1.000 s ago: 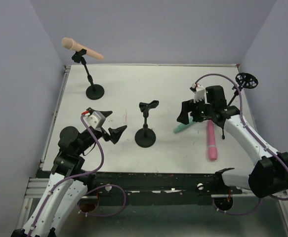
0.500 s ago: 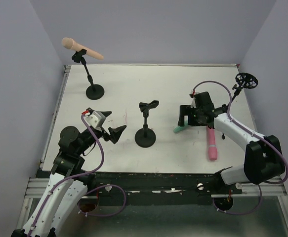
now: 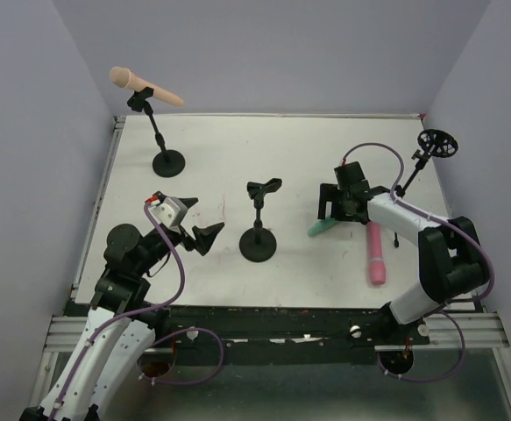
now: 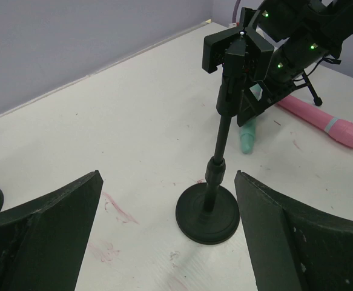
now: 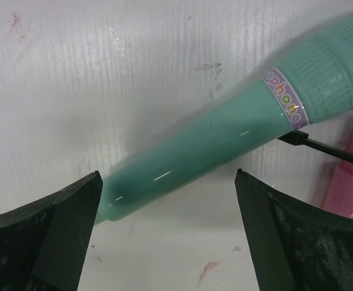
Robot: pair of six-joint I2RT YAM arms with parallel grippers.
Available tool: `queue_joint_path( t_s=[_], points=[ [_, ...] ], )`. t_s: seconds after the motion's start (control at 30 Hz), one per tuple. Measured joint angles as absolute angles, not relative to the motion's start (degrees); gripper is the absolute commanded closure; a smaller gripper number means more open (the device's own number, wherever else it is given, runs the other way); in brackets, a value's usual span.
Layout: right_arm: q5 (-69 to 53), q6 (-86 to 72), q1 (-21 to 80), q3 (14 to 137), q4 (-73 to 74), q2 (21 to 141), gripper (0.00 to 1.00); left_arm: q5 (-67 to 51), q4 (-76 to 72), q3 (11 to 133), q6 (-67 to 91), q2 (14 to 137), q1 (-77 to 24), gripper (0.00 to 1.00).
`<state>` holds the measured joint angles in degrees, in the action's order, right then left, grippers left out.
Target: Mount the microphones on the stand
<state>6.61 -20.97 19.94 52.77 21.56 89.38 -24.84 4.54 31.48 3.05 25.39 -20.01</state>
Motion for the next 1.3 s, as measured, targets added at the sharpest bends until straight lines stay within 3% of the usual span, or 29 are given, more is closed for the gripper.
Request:
queue_joint_path(
  t_s=[0.33,0.5,0.57,0.83,1.07,1.3],
  points=[
    [8.2,-20.6,20.6,54.2,19.3,94.3,0.23,-24.8,4.6,31.5,3.0,25.4,-20.0,0.02],
    [6.7,-18.2,21.8,54.2,18.1,94.3,0.41,-24.8,4.6,31.5,3.0,25.4,-20.0,0.02],
    [5.2,-15.8,22.4,54.2,17.3,94.4,0.44,-24.8,4.6,31.5,3.0,25.4,-20.0,0.02],
    [0.2,-8.2,23.1,54.2,17.1,94.6,0.44,-24.8,4.9,31.5,3.0,25.4,-20.0,0.02],
    [-0.9,-5.5,23.1,54.3,17.8,95.2,0.29,-24.8,5.0,31.5,3.0,25.4,-20.0,0.02],
    [-1.0,-4.6,23.1,59.0,19.0,97.9,0.28,-24.8,5.2,31.5,3.0,25.4,-20.0,0.02]
  ],
)
